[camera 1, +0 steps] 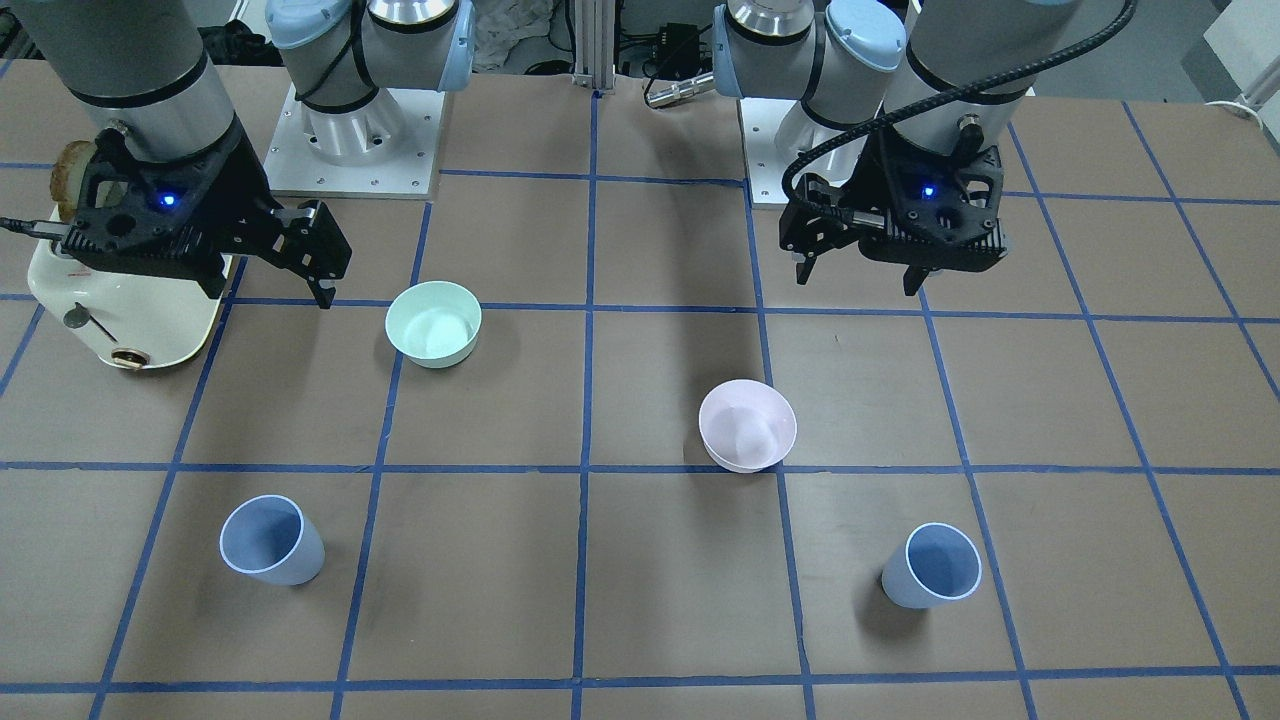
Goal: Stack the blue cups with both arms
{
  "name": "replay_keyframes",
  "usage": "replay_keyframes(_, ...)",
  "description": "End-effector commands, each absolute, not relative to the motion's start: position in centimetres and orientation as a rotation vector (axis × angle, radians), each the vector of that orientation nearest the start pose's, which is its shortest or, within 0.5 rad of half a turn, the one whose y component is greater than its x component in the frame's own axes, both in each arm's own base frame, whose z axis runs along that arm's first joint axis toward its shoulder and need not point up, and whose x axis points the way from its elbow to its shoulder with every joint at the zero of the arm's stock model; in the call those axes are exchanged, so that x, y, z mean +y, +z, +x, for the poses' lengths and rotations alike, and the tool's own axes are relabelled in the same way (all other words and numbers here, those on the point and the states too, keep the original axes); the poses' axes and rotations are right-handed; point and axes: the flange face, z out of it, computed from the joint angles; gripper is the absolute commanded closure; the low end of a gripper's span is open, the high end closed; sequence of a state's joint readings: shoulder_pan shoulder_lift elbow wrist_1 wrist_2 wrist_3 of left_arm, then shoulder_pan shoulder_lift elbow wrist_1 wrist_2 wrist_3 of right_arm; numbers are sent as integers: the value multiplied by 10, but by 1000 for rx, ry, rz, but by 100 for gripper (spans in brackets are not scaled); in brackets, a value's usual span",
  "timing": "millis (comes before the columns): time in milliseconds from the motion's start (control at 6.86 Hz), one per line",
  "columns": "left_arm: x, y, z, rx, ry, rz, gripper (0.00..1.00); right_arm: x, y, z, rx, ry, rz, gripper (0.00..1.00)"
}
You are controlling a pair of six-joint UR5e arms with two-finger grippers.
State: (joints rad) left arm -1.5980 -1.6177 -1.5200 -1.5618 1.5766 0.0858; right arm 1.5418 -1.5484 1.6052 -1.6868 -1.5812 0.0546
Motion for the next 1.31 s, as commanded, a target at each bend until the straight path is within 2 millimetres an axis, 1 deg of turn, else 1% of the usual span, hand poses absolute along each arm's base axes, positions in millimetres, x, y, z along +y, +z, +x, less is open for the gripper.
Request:
replay_keyframes(0,-510,490,-146,3130,-19,173,0,-511,471,118,3146,-87,131,0)
replay_keyframes(146,-510,491,-145,3132,-24,171,0,-512,470,115,3151,-90,134,0)
replay_keyframes(292,-510,491,-145,3132,-26,171,0,-522,459,109,3153,-56,143,0)
replay_keyframes(583,-510,490,-145,3130,-21,171,0,-541,439,81,3169,-4,202,0)
replay_keyframes(729,-510,490,-145,3130,-21,171,0,-551,431,73,3170,13,137,0)
replay_keyframes(875,-511,489,-145,3130,-21,171,0,-562,430,70,3171,-8,112,0)
replay_keyframes(1021,-511,489,-145,3130,-19,171,0,-588,417,66,3173,-23,105,0)
replay_keyframes(1167,-512,489,-145,3132,-21,171,0,-620,404,49,3163,-16,136,0)
